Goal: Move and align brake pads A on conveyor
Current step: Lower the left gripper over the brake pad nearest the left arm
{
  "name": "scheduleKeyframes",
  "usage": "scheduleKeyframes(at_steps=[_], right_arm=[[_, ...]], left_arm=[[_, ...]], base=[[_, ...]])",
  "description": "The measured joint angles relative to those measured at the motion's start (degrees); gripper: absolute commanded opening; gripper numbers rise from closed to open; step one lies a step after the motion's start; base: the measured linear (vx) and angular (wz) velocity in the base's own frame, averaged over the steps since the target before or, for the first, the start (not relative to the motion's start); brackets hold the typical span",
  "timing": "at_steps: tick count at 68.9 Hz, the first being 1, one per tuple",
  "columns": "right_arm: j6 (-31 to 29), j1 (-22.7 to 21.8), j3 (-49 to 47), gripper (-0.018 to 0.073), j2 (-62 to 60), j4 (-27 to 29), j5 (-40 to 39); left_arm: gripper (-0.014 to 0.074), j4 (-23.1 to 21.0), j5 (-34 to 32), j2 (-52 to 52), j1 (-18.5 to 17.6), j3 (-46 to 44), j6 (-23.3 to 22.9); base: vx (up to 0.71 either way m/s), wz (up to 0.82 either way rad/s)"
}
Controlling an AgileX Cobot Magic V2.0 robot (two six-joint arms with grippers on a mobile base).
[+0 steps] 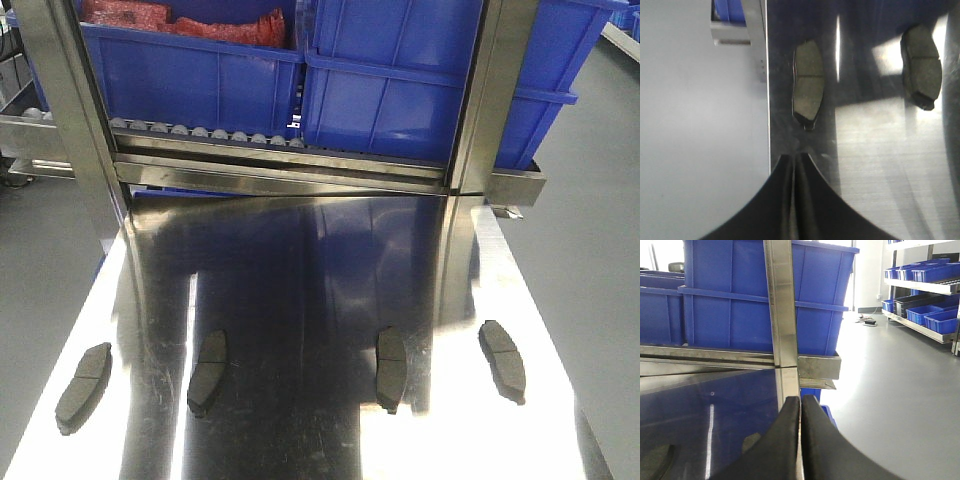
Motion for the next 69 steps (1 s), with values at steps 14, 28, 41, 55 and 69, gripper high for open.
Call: scheduleKeyframes(at_steps=[14, 28, 41, 55, 69], right_arm=[[0.0, 0.0, 0.0, -0.0011, 0.0, 0.0, 0.0], [0.0, 0.0, 0.0, -0.0011, 0.0, 0.0, 0.0], [0.0, 0.0, 0.0, -0.0011, 0.0, 0.0, 0.0], [0.0, 0.0, 0.0, -0.0011, 0.0, 0.0, 0.0], [0.0, 0.0, 0.0, -0.0011, 0.0, 0.0, 0.0]], left_arm=[[-0.0002, -0.8, 0.4, 1.6, 0.0, -0.1, 0.0], [0.0073, -1.0, -0.7, 1.6, 0.0, -0.1, 0.0], [0.0250, -1.0, -1.7, 1.6, 0.0, -0.1, 0.0], [0.0445, -1.0, -2.7, 1.6, 0.0, -0.1, 1.2], [0.0472, -1.0, -2.7, 1.6, 0.0, -0.1, 4.0]], base=[[0.00, 0.00], [0.00, 0.00], [0.00, 0.00], [0.00, 0.00], [0.00, 0.00]])
